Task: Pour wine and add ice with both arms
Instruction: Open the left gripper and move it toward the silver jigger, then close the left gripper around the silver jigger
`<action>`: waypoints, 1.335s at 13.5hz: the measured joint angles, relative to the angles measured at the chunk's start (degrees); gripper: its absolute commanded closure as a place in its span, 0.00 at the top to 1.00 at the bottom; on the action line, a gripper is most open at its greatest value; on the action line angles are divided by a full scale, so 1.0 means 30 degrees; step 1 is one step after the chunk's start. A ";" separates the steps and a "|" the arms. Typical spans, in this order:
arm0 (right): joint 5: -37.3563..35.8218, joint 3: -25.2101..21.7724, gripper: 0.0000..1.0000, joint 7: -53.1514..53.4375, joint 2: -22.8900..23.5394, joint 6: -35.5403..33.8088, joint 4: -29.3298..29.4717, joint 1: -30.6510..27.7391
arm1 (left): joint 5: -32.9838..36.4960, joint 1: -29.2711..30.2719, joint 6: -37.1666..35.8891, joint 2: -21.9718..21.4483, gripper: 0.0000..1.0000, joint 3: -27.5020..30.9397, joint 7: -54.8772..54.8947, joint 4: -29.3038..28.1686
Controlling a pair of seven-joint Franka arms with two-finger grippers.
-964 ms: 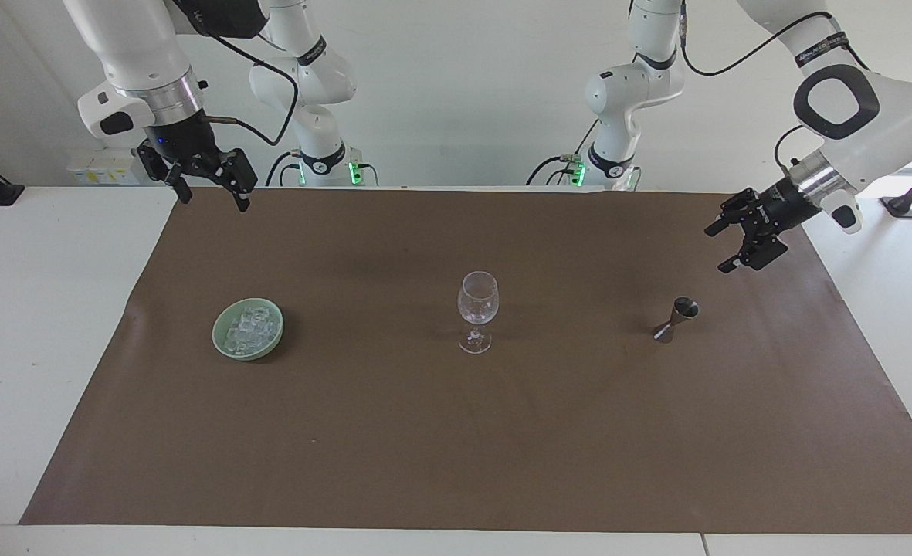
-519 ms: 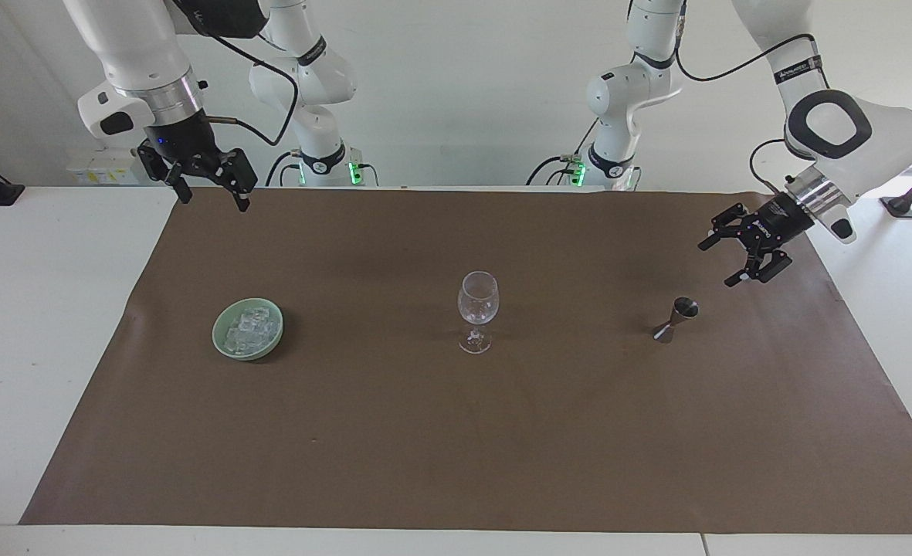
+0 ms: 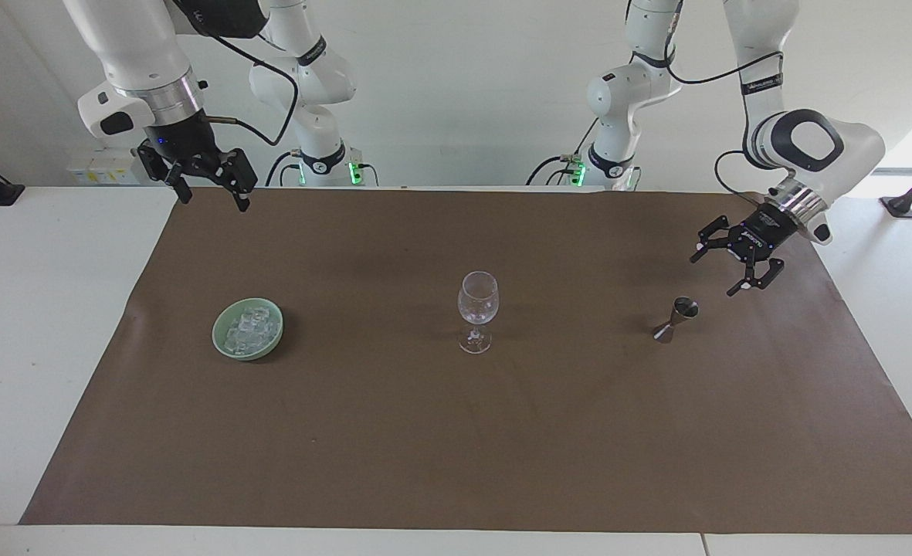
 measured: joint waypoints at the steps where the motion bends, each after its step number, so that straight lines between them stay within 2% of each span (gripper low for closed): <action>1: 0.0000 0.0000 1.00 0.0000 0.0000 0.0000 0.0000 0.0000 | -0.0368 0.0000 0.0220 -0.0014 1.00 -0.0004 0.0000 -0.0272; 4: 0.0000 0.0000 1.00 0.0000 0.0000 0.0000 0.0000 0.0000 | -0.2134 0.0000 0.0816 -0.0011 1.00 -0.0009 0.0126 -0.0904; 7: 0.0000 0.0000 1.00 0.0000 0.0000 0.0000 0.0000 0.0000 | -0.4768 -0.0001 0.1036 0.0183 1.00 -0.0027 0.2573 -0.1942; 10: 0.0000 0.0000 1.00 0.0000 0.0000 0.0000 0.0000 0.0000 | -0.6101 -0.0001 0.1073 0.0481 1.00 -0.0026 0.4251 -0.2688; 18: 0.0000 0.0000 1.00 0.0000 0.0000 0.0000 -0.0001 0.0000 | -1.2472 -0.0405 0.1078 0.2461 1.00 -0.0221 0.9264 -0.3490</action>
